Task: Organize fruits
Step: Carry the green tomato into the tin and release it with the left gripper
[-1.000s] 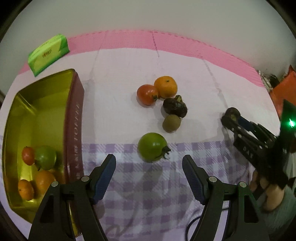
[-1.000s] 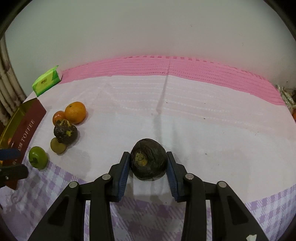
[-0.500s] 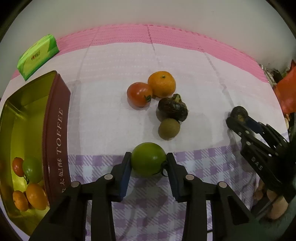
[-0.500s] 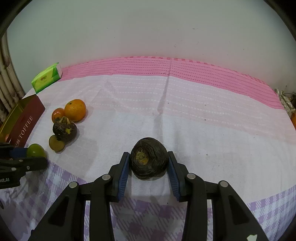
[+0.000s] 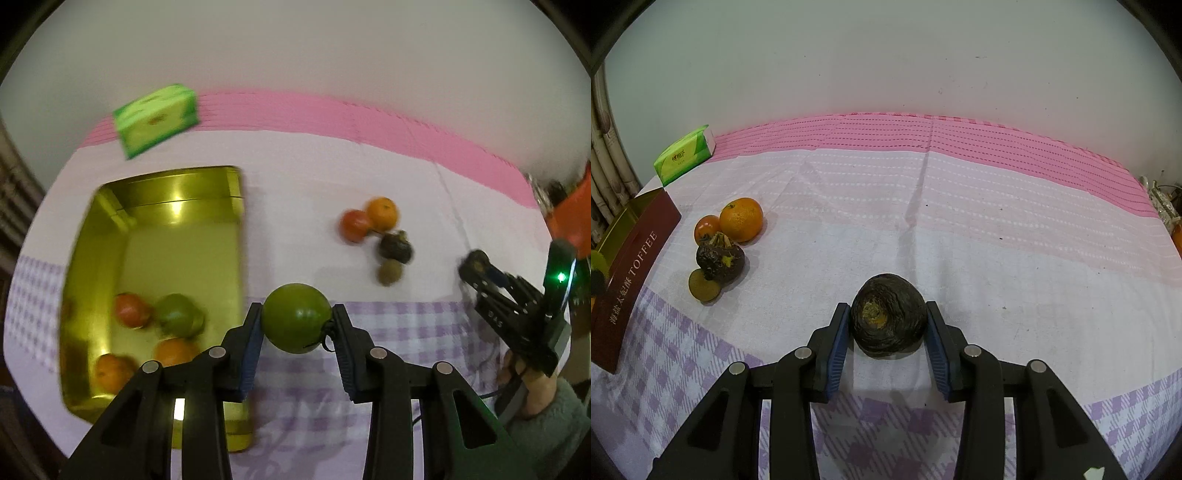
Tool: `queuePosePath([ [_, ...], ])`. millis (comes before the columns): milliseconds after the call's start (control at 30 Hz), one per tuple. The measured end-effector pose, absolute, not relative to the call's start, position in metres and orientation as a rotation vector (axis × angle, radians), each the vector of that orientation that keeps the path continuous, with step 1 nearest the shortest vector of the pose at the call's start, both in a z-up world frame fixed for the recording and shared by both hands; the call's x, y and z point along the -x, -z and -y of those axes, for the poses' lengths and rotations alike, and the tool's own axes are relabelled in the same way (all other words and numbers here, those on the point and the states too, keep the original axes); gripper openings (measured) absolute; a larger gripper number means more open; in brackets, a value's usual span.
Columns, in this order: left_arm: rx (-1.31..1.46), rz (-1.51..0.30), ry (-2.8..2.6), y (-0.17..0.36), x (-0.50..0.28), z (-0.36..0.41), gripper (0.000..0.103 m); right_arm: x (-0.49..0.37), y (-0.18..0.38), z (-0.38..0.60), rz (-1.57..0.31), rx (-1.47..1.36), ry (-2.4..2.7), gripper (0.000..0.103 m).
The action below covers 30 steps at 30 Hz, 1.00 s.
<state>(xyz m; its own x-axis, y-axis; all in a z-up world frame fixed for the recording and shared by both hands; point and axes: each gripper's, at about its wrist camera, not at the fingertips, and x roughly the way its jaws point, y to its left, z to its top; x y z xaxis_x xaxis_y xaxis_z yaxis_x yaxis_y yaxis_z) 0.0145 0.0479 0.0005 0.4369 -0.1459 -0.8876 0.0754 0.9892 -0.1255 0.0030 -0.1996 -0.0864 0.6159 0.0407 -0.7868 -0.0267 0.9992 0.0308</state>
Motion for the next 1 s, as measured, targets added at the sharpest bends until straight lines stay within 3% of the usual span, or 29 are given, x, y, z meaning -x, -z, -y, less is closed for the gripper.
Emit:
queuePosePath([
  [300,0.109,-1.130,-0.030,0.005,0.014,-0.125,0.038,-0.003,0.087,0.201,-0.906,-0.020,-0.041,0.039],
  [1000,0.137,-1.230,-0.076,0.042,0.015,-0.145,0.039,-0.004,0.086,0.198,-0.908,-0.013,-0.036,0.039],
])
